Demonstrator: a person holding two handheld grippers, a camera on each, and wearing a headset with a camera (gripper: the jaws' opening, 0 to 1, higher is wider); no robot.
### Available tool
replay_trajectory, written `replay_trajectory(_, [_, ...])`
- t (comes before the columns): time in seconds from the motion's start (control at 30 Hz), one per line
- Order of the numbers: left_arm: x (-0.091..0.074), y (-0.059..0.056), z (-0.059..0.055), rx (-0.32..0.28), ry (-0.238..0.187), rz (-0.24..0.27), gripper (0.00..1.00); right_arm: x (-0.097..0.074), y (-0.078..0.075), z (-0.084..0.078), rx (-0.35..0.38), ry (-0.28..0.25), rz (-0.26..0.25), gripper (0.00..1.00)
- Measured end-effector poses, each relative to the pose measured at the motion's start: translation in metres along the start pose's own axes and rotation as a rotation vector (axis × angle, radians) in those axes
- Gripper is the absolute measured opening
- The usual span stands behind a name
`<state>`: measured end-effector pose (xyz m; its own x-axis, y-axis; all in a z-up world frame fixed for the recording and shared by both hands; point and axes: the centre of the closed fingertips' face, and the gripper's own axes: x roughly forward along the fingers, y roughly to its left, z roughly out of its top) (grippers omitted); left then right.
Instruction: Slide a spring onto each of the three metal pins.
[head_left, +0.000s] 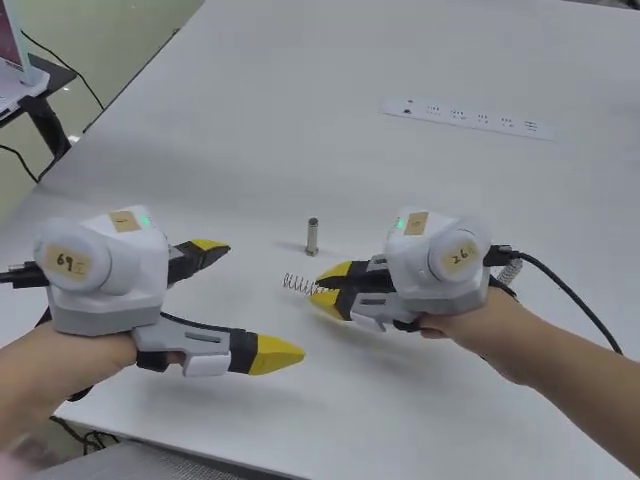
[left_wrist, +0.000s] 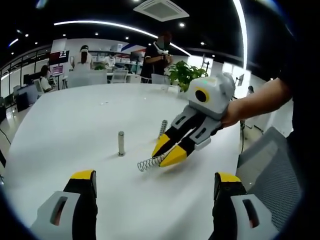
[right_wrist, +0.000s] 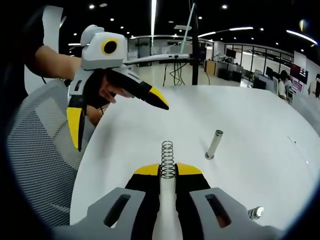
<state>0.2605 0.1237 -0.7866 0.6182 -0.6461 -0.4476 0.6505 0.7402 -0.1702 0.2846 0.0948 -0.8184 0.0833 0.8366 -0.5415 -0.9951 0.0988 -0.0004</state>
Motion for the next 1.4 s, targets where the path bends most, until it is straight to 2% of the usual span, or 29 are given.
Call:
replay_trajectory(0.2, [0.008, -0.010, 0.001, 0.017, 0.011, -0.039, 0.92, -0.020, 0.004, -0.003, -0.016, 0.004, 0.000, 0.08])
replay_trajectory(0.37, [0.012, -0.015, 0.009, 0.050, 0.018, -0.077, 0.88, -0.035, 0.008, -0.006, -0.036, 0.005, 0.010, 0.08])
replay_trajectory(0.57, [0.019, -0.019, 0.017, 0.077, 0.022, -0.112, 0.81, -0.049, 0.009, -0.010, -0.041, 0.002, -0.007, 0.08])
replay_trajectory(0.63, [0.022, -0.023, 0.022, 0.077, 0.011, -0.132, 0.79, -0.054, 0.010, -0.010, -0.022, -0.012, -0.010, 0.08])
replay_trajectory(0.67, [0.025, -0.027, 0.027, 0.065, -0.008, -0.148, 0.79, -0.057, 0.011, -0.011, -0.022, -0.012, -0.013, 0.08])
replay_trajectory(0.73, [0.028, -0.031, 0.030, 0.078, -0.010, -0.163, 0.77, -0.061, 0.013, -0.013, -0.027, -0.012, -0.013, 0.08])
replay_trajectory(0.8, [0.031, -0.033, 0.030, 0.089, -0.002, -0.177, 0.72, -0.064, 0.013, -0.013, -0.026, -0.013, -0.014, 0.08])
replay_trajectory(1.17, [0.053, -0.064, 0.031, 0.168, 0.032, -0.292, 0.47, -0.081, 0.018, -0.010, -0.050, -0.034, 0.008, 0.08])
replay_trajectory(1.33, [0.056, -0.070, 0.029, 0.206, 0.040, -0.327, 0.33, -0.087, 0.022, -0.008, -0.076, -0.034, 0.036, 0.08])
replay_trajectory(1.4, [0.058, -0.072, 0.031, 0.207, 0.040, -0.334, 0.31, -0.089, 0.024, -0.008, -0.088, -0.034, 0.051, 0.08])
